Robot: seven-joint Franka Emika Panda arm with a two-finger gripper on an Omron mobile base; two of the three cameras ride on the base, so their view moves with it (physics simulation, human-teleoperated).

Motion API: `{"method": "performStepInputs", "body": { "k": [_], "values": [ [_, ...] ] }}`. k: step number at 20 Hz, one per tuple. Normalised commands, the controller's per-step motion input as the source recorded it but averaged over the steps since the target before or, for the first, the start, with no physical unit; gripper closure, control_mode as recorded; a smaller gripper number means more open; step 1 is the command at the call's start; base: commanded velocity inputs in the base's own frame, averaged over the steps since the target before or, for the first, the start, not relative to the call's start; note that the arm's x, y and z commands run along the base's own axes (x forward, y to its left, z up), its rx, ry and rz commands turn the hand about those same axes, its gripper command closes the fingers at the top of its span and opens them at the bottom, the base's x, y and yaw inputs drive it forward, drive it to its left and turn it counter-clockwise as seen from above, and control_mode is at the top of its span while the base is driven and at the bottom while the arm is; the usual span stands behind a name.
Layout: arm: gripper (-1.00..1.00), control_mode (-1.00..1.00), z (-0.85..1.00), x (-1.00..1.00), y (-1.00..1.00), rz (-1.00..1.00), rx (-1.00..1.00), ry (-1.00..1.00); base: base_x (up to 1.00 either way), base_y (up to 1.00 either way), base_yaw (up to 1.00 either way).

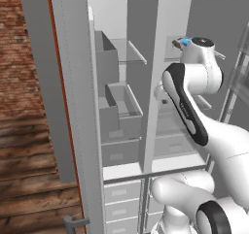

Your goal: There's a fish in the fridge that needs to be moved to the freezer for freezing. Pick up the fish from the fridge, place it on any shelf in the freezer, and close the fridge and freezer doors when done.

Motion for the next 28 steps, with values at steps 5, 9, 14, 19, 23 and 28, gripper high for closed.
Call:
{"method": "performStepInputs", "body": {
  "k": [5, 9, 14, 19, 23, 28],
  "values": [
    [-1.00, -1.00, 0.46, -0.18, -0.39, -0.02, 0.00, -0.13, 0.00, 0.00, 0.00],
    [-1.00, -1.00, 0.53, -0.02, -0.28, -0.04, 0.00, -0.13, 0.00, 0.00, 0.00],
    [-1.00, -1.00, 0.58, 0.00, -0.16, -0.05, 0.00, -0.10, 0.00, 0.00, 0.00],
    [-1.00, -1.00, 0.35, 0.00, -0.03, -0.05, 0.00, -0.13, 0.00, 0.00, 0.00],
    [-1.00, -1.00, 0.26, 0.08, -0.09, -0.03, 0.00, -0.17, 0.00, 0.00, 0.00],
    [-1.00, -1.00, 0.23, 0.16, -0.17, -0.04, 0.00, -0.15, 0.00, 0.00, 0.00]
  ]
}}
